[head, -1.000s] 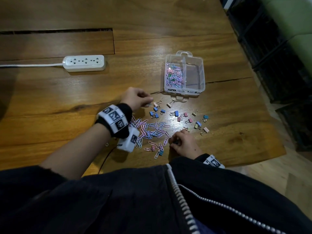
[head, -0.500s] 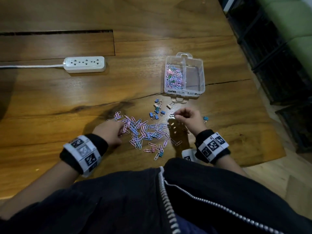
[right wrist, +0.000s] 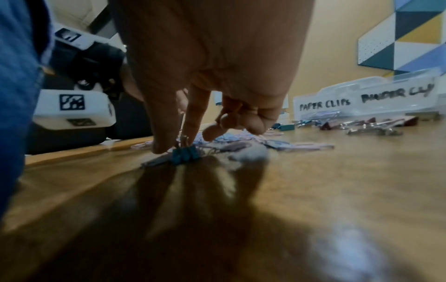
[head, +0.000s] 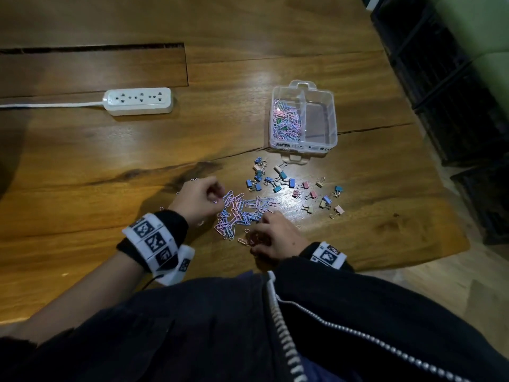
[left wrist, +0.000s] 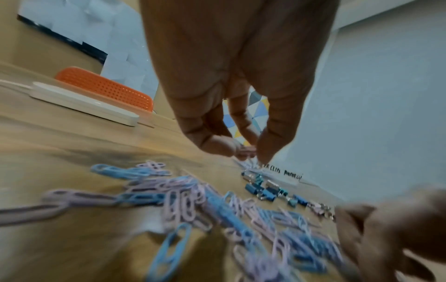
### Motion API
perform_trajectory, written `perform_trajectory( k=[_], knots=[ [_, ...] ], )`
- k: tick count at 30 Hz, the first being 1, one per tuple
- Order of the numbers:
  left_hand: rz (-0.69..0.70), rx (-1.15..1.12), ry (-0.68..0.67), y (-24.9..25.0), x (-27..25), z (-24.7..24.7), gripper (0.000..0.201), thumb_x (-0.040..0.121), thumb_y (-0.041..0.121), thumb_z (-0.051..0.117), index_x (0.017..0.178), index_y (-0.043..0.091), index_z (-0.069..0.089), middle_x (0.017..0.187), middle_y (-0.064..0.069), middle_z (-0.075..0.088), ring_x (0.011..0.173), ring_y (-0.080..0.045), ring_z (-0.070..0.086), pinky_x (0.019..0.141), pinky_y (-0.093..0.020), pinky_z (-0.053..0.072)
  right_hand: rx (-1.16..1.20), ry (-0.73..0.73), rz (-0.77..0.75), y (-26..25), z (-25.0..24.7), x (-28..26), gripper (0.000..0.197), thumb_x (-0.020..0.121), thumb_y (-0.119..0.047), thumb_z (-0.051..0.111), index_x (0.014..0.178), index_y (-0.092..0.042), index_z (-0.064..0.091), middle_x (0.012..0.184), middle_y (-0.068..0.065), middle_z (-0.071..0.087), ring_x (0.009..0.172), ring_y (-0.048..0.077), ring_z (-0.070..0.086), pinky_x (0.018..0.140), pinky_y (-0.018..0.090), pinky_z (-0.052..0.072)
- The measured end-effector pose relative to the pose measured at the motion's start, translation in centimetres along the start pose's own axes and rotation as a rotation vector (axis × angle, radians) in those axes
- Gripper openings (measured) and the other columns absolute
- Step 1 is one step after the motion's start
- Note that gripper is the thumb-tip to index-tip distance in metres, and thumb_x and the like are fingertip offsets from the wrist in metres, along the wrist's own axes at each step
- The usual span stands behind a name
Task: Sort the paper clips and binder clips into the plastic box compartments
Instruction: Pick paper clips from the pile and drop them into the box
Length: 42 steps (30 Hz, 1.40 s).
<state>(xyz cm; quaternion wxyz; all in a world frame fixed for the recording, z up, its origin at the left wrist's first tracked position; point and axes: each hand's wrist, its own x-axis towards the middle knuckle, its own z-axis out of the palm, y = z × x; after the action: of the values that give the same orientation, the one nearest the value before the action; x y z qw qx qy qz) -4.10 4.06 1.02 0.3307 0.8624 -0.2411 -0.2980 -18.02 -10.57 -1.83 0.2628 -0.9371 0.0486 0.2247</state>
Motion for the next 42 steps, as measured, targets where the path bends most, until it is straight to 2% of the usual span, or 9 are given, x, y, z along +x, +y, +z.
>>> perform_trajectory(
  k=[4, 9, 15, 20, 24, 27, 32, 36, 42],
  knots=[
    [0.045, -0.095, 0.063, 2.0, 1.9, 0.1, 0.014, 0.084, 0.006, 0.061, 0.098, 0.011, 0.060, 0.090, 0.004, 0.057, 0.078, -0.008, 0.052, 0.065, -0.011, 0.042, 0.000, 0.070, -0.022, 0.1, 0.1, 0.4, 0.036, 0.084, -0.023, 0.057, 0.119, -0.016, 0.054, 0.115, 0.004, 0.052, 0.109, 0.019, 0.041, 0.096, 0.030, 0.033],
    [-0.015, 0.050, 0.109, 0.1, 2.6, -1.3, 0.022, 0.086, 0.007, 0.058, 0.106, 0.013, 0.059, 0.107, -0.003, 0.055, 0.095, -0.014, 0.052, 0.082, -0.025, 0.045, -0.035, 0.041, -0.052, 0.2, 0.3, 0.7, 0.041, 0.080, -0.035, 0.061, 0.118, -0.020, 0.055, 0.113, 0.004, 0.052, 0.107, 0.020, 0.041, 0.094, 0.033, 0.033],
    [-0.043, 0.188, 0.080, -2.0, 0.8, -2.4, 0.020, 0.086, 0.007, 0.058, 0.106, 0.011, 0.058, 0.098, -0.002, 0.052, 0.076, -0.014, 0.048, 0.061, -0.015, 0.041, 0.005, 0.066, -0.079, 0.1, 0.4, 0.9, 0.029, 0.085, -0.029, 0.057, 0.109, -0.014, 0.060, 0.108, 0.005, 0.056, 0.104, 0.020, 0.046, 0.093, 0.031, 0.035],
    [0.181, 0.311, -0.177, -0.9, -1.5, 0.9, 0.019, 0.085, 0.015, 0.061, 0.104, 0.014, 0.062, 0.097, 0.003, 0.053, 0.084, -0.011, 0.050, 0.084, -0.032, 0.049, 0.425, 0.252, 0.120, 0.7, -1.9, 0.8, 0.012, 0.087, -0.017, 0.055, 0.095, -0.010, 0.060, 0.095, 0.001, 0.057, 0.087, 0.012, 0.049, 0.078, 0.024, 0.043],
    [0.343, 0.436, -0.398, 1.1, -1.8, 4.4, 0.032, 0.086, 0.031, 0.058, 0.116, 0.021, 0.058, 0.111, -0.001, 0.052, 0.103, -0.014, 0.049, 0.088, -0.028, 0.044, 0.613, 0.414, 0.263, 1.7, -3.8, 0.7, 0.028, 0.091, -0.013, 0.048, 0.119, -0.011, 0.053, 0.101, 0.000, 0.056, 0.078, 0.004, 0.051, 0.057, 0.005, 0.038],
    [0.459, 0.600, -0.404, 2.2, -1.2, 6.5, 0.041, 0.085, 0.043, 0.056, 0.121, 0.023, 0.054, 0.114, -0.002, 0.053, 0.106, -0.018, 0.048, 0.087, -0.028, 0.039, 0.558, 0.436, 0.328, 2.4, -3.7, 0.2, 0.023, 0.091, -0.011, 0.048, 0.112, -0.011, 0.057, 0.102, 0.001, 0.057, 0.090, 0.012, 0.053, 0.072, 0.013, 0.042],
    [0.543, 0.783, -0.374, 2.7, -0.5, 7.8, 0.038, 0.087, 0.045, 0.050, 0.115, 0.020, 0.055, 0.116, -0.003, 0.054, 0.110, -0.020, 0.048, 0.096, -0.033, 0.036, 0.325, 0.236, 0.432, 3.7, -2.4, -1.9, 0.011, 0.081, -0.009, 0.060, 0.091, -0.013, 0.057, 0.076, -0.015, 0.045, 0.081, 0.010, 0.051, 0.068, 0.020, 0.045],
    [0.584, 0.831, -0.398, 2.5, -0.5, 7.9, 0.039, 0.092, 0.044, 0.042, 0.117, 0.019, 0.057, 0.117, -0.004, 0.054, 0.111, -0.020, 0.048, 0.096, -0.033, 0.036, 0.254, 0.166, 0.488, 3.5, -1.1, -2.2, 0.024, 0.074, -0.019, 0.070, 0.091, -0.018, 0.053, 0.092, -0.002, 0.052, 0.089, 0.016, 0.053, 0.083, 0.034, 0.051],
    [0.625, 0.850, -0.371, 2.4, 0.1, 7.3, 0.045, 0.097, 0.042, 0.029, 0.112, 0.014, 0.061, 0.114, -0.005, 0.054, 0.107, -0.020, 0.047, 0.092, -0.032, 0.040, 0.297, 0.260, 0.383, 3.1, -0.6, -1.3, 0.013, 0.078, -0.010, 0.064, 0.089, -0.014, 0.057, 0.094, 0.000, 0.051, 0.084, 0.013, 0.048, 0.080, 0.029, 0.047]
  ],
)
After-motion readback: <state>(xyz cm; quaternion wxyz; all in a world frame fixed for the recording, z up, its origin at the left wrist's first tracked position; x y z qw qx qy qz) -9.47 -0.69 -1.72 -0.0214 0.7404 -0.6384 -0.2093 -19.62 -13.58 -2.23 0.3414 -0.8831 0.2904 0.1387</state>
